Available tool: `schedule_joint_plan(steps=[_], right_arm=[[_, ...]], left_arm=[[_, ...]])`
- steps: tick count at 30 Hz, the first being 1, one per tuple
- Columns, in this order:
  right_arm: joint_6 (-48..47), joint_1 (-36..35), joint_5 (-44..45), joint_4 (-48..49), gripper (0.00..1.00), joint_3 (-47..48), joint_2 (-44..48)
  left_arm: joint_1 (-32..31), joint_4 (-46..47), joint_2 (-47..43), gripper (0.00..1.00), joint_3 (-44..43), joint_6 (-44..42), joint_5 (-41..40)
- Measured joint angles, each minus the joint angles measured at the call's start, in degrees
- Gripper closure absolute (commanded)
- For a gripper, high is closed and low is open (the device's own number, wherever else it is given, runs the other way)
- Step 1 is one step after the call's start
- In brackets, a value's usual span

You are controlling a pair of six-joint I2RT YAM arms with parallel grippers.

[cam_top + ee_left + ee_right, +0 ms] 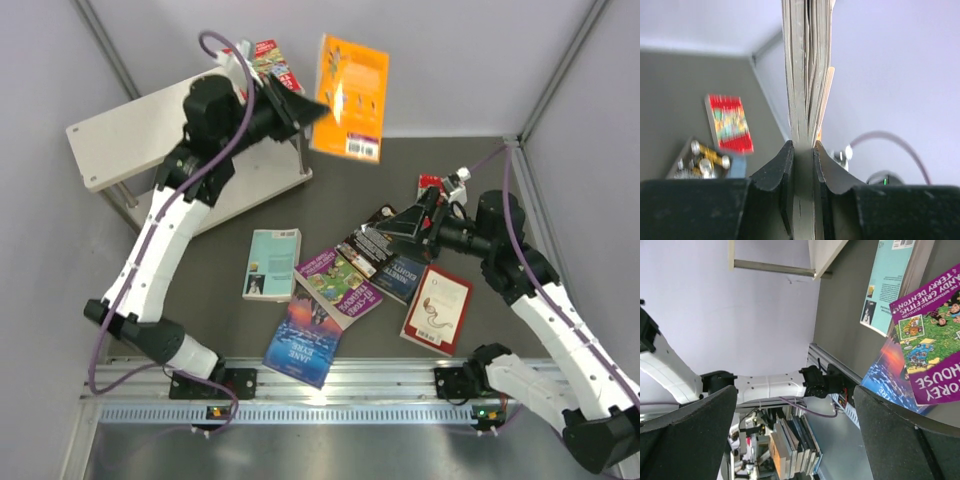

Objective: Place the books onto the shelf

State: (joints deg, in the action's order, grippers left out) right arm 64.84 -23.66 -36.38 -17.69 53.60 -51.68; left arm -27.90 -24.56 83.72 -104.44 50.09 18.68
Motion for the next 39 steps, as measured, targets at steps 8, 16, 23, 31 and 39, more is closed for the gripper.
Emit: schedule_joint_plan(steps=[8, 16, 23, 31, 39], right_arm=[[-3.5, 3.5, -0.2, -7.4, 0.00, -3.8, 7.2], [-8.8, 6.1, -0.8, -14.4, 0.00, -2.4, 5.4], [-12.4, 7.8, -1.5, -16.9, 0.00, -0.2, 2.9], [-15.1, 9.8, -3.3, -18.3, 0.00, -0.2, 1.2], [-16.9, 11.5, -5.0, -19.0, 0.00, -0.1, 0.9]], left_arm=[[15.9, 3.2, 16.7, 1.00, -24.0, 3.4, 4.9], [25.2, 6.3, 29.1, 1.00, -30.9, 9.1, 7.9], [26.7, 2.2, 32.3, 1.00, -30.7, 8.3, 6.7], [26.5, 0.9, 31.6, 1.00, -28.0, 6.7, 3.1], [26.6, -0.6, 31.1, 1.00, -26.2, 6.6, 1.1]])
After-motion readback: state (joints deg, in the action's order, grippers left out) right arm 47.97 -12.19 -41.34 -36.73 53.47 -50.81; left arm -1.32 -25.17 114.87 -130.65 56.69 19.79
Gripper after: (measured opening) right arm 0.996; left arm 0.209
